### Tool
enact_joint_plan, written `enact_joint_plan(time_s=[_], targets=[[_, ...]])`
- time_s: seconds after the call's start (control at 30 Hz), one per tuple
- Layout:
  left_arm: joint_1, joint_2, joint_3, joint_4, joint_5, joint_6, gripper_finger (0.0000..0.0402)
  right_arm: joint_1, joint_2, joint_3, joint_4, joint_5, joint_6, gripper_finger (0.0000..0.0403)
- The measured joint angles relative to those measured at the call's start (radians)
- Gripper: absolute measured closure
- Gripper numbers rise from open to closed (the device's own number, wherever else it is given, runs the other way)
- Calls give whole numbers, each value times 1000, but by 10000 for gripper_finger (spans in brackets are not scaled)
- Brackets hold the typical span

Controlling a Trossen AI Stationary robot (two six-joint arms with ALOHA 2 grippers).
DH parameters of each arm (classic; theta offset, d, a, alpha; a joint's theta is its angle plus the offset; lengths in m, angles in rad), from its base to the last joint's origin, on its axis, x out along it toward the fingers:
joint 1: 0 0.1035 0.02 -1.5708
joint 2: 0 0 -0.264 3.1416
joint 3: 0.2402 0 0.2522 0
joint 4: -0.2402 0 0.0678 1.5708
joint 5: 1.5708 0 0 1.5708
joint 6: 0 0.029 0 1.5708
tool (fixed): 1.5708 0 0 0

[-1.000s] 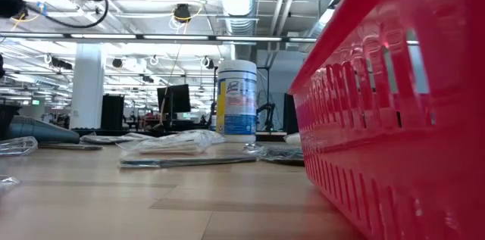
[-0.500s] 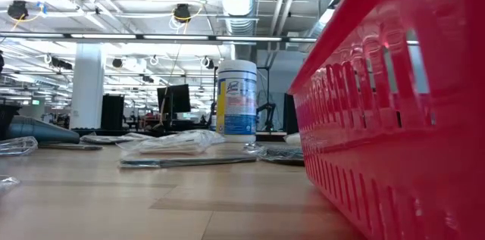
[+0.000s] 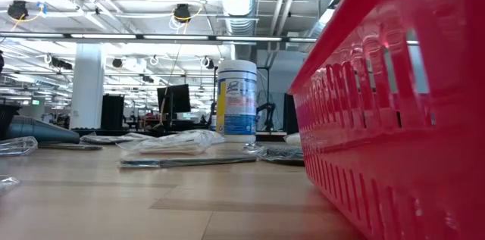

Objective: Pick & Place Travel size toiletries
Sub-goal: Put the white cotton pack into the right green bin

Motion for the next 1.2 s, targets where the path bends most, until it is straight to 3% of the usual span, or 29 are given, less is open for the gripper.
enact_joint_plan(time_s=[0.2, 0.33, 0.5, 0.7, 0.87, 1.2], targets=[[-3, 19, 0, -96, 35, 3, 399, -3, 34, 87, -87, 0, -34, 403], [-3, 64, 0, -104, 85, -7, 399, -3, 79, 124, -194, -5, 27, 403], [1, 120, 0, -136, 128, -115, 399, -7, 161, 129, -219, -68, 48, 403], [2, 132, 0, -295, 96, -241, 399, -73, 272, 129, -234, -272, 122, 403], [2, 99, -1, -396, 87, -191, 399, -142, 332, 129, -235, -450, 152, 403], [1, 9, -1, -442, 58, -107, 399, -245, 482, 129, -324, -645, 172, 403]])
